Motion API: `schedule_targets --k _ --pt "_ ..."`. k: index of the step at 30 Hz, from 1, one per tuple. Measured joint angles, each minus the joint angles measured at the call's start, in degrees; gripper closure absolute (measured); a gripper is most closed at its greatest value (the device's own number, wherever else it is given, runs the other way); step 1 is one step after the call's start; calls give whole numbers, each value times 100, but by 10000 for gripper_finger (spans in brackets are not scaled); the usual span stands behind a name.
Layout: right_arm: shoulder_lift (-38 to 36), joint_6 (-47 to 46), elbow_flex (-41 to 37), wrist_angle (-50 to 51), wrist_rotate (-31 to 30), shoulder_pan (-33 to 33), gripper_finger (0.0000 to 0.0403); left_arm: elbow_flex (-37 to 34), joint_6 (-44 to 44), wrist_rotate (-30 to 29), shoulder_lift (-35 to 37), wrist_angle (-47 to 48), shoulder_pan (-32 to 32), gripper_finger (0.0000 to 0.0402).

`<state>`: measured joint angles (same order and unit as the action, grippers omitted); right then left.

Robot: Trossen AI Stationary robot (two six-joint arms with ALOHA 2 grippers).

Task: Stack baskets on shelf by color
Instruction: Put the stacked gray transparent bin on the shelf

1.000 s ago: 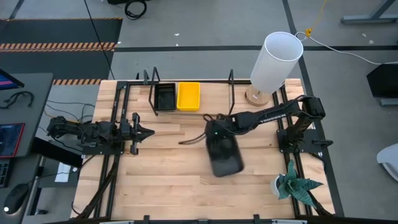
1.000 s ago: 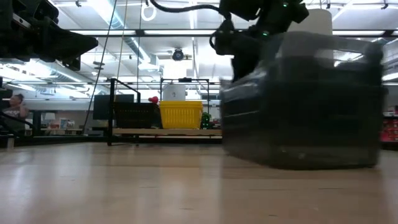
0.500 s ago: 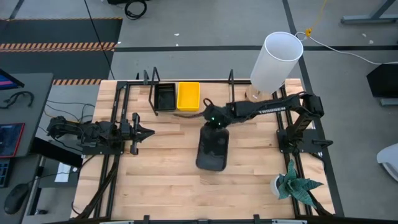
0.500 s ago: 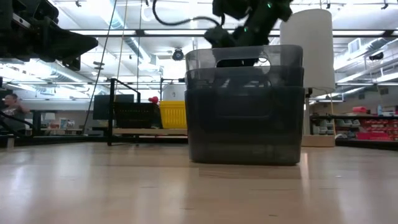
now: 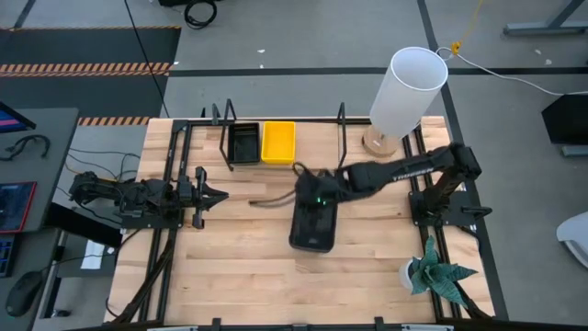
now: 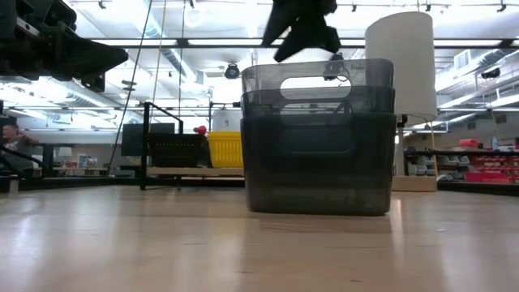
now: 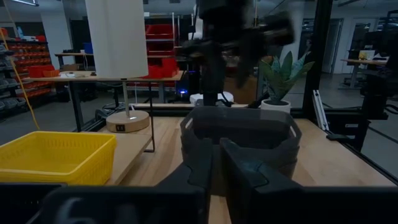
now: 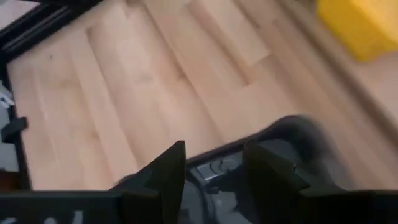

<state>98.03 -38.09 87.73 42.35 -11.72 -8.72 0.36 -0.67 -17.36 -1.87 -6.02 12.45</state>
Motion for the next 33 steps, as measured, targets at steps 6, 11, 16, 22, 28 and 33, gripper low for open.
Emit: schedule_targets --k 6,11,16,22,28,33 --pt "399 -435 374 108 -164 -639 249 1 0 0 2 -3 0 374" --pt "1152 -540 1412 731 -172 -961 257 2 -1 2 0 32 0 368" --pt "2035 -524 2780 2037 -195 -1118 263 0 0 2 0 21 0 361" --pt "2859 -276 3809 3340 116 -1151 264 1 0 2 0 26 0 367" --pt "3144 -35 4000 3432 279 -1158 264 2 0 0 0 26 0 374" --pt "3166 -23 3975 3506 284 -1160 264 1 0 1 2 24 0 369"
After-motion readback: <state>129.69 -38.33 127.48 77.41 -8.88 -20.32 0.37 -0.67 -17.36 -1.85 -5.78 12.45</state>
